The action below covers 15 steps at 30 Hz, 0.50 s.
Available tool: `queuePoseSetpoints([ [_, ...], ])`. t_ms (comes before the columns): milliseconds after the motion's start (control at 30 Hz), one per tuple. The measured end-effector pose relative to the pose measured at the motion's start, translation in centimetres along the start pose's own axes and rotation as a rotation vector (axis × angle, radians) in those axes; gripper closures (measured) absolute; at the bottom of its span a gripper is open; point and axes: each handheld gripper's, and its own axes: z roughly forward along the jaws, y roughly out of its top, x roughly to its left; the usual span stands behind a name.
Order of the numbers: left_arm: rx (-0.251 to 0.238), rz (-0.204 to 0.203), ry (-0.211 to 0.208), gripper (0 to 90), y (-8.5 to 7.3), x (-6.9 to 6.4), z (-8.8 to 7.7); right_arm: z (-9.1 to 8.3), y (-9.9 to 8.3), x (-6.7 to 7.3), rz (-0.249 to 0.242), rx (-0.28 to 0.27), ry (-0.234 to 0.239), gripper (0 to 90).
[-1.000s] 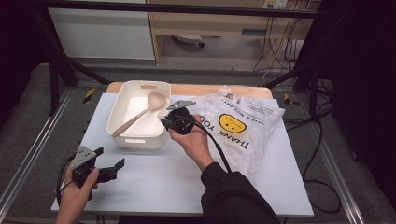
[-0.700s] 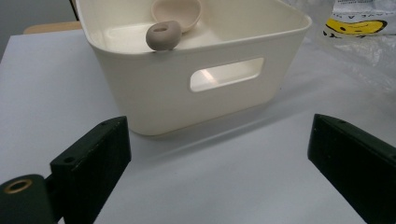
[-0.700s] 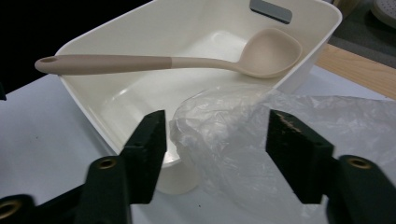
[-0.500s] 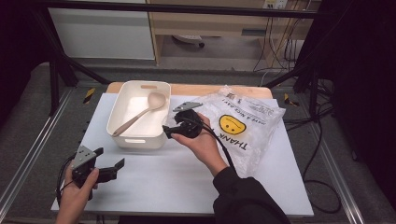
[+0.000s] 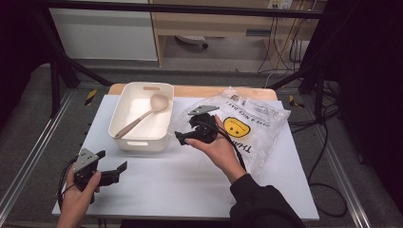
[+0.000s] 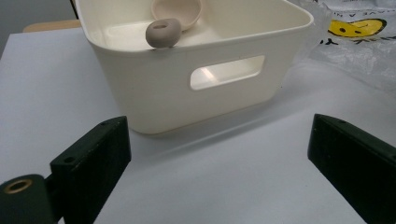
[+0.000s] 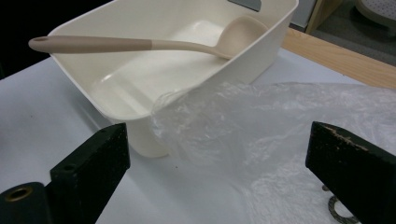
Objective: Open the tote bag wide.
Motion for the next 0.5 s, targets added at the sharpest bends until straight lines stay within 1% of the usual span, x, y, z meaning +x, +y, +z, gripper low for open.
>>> queuePoseSetpoints([
  [100, 0.000, -0.001, 0.000, 5.6, 0.0, 0.0, 0.0, -0.3, -0.5, -0.5, 0.003, 0.000, -0.005, 6.5],
  [200, -0.001, -0.004, 0.000, 5.6, 0.0, 0.0, 0.0, -0.6, -1.3, -0.8, -0.001, 0.014, -0.007, 6.2],
  [333, -0.004, -0.007, -0.003, 5.6, 0.0, 0.0, 0.1, -1.2, -2.4, -1.3, -0.002, 0.013, 0.002, 5.9],
  [500, -0.015, -0.010, -0.010, 5.5, 0.0, 0.0, 0.0, -1.9, -3.8, -1.9, -0.001, 0.015, 0.000, 5.9],
])
